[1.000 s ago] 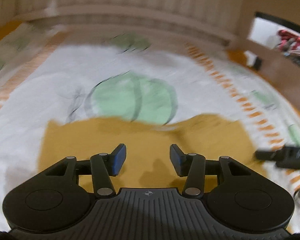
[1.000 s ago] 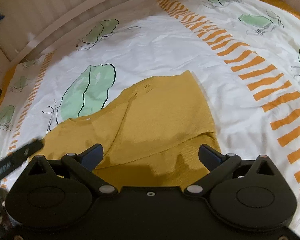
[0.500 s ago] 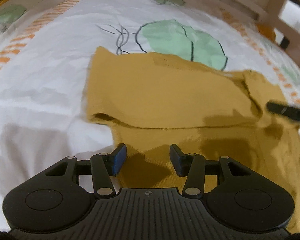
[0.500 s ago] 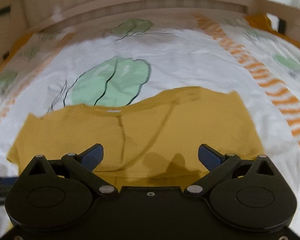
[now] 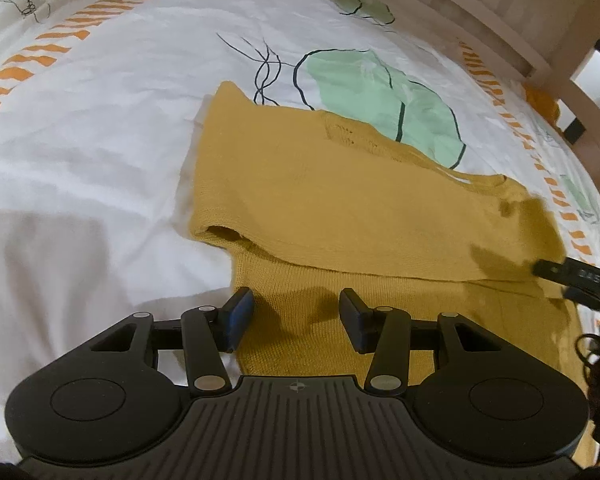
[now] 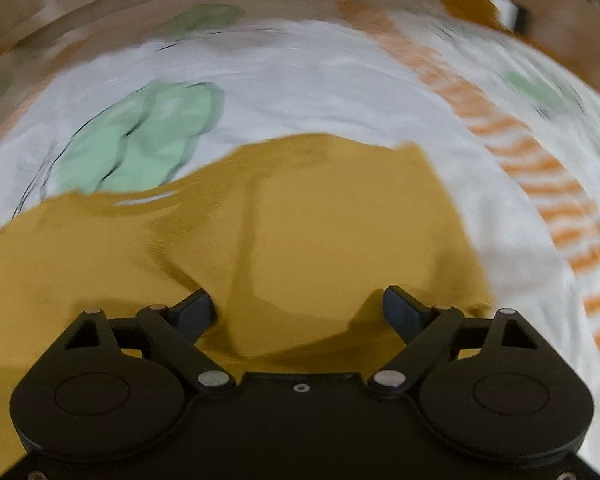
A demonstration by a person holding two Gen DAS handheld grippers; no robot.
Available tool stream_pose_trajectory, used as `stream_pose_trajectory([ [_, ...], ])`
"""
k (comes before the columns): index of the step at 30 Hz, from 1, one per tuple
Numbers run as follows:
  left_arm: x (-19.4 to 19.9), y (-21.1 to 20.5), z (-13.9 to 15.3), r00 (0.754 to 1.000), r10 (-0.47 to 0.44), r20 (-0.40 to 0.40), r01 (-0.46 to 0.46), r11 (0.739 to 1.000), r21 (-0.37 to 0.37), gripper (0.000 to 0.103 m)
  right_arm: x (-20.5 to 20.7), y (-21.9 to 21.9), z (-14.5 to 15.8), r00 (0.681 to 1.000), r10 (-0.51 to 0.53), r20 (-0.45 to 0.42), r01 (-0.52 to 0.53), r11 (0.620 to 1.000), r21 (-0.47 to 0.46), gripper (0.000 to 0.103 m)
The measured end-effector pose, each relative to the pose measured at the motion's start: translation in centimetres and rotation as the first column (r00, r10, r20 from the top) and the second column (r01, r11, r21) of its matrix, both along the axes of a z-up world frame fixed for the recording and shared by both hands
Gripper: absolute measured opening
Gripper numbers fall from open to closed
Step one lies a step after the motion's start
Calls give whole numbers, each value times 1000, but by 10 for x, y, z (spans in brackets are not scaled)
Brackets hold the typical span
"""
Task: Fold small clothes
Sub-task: 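Grasp the side edge of the sweater with the right gripper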
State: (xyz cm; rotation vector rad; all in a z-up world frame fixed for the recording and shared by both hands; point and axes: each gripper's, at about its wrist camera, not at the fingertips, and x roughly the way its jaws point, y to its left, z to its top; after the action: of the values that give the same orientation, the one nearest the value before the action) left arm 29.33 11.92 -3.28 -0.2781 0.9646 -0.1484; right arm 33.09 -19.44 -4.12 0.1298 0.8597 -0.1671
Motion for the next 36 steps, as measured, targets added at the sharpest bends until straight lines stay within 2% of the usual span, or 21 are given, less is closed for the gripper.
stream_pose_trajectory([
  [3,0,-1,1,1000,-1,-1,1,1000,10,46,-7,-13,6,999,-45,6,45,999,-6,90],
  [9,-3,-1,7,1000,-8,5,8,1000,27,46,-5,-19,15,996,35,88,-42,996,74,90],
  [12,-4,0,11,1000,-8,18,6,998,58,47,5,-31,9,995,19,101,-33,990,134,89],
  [14,-3,2,11,1000,3,20,-4,996,94,47,8,-40,2,994,22,104,-42,980,192,79],
  [16,-1,5,11,1000,15,20,-17,995,97,47,10,-44,-4,994,22,106,-48,968,247,77],
  [21,-1,12,11,999,39,22,-41,995,88,47,10,-37,-6,991,49,127,-75,976,206,76],
  [27,1,15,8,999,45,15,-46,994,95,47,8,-28,-6,978,131,164,-163,967,196,64],
  [28,2,15,7,999,45,14,-46,994,96,47,8,-28,-7,975,144,166,-176,965,195,57],
  [29,2,15,7,999,44,14,-45,994,96,47,7,-27,-8,972,163,172,-196,959,202,39],
  [30,2,16,7,999,44,13,-46,994,97,47,7,-28,-8,968,179,176,-216,952,219,28],
  [31,2,16,7,999,45,14,-46,994,96,47,7,-29,-8,966,188,179,-228,943,242,23],
  [36,4,18,6,999,49,13,-50,994,94,47,4,-20,9,954,218,205,-266,930,252,20],
])
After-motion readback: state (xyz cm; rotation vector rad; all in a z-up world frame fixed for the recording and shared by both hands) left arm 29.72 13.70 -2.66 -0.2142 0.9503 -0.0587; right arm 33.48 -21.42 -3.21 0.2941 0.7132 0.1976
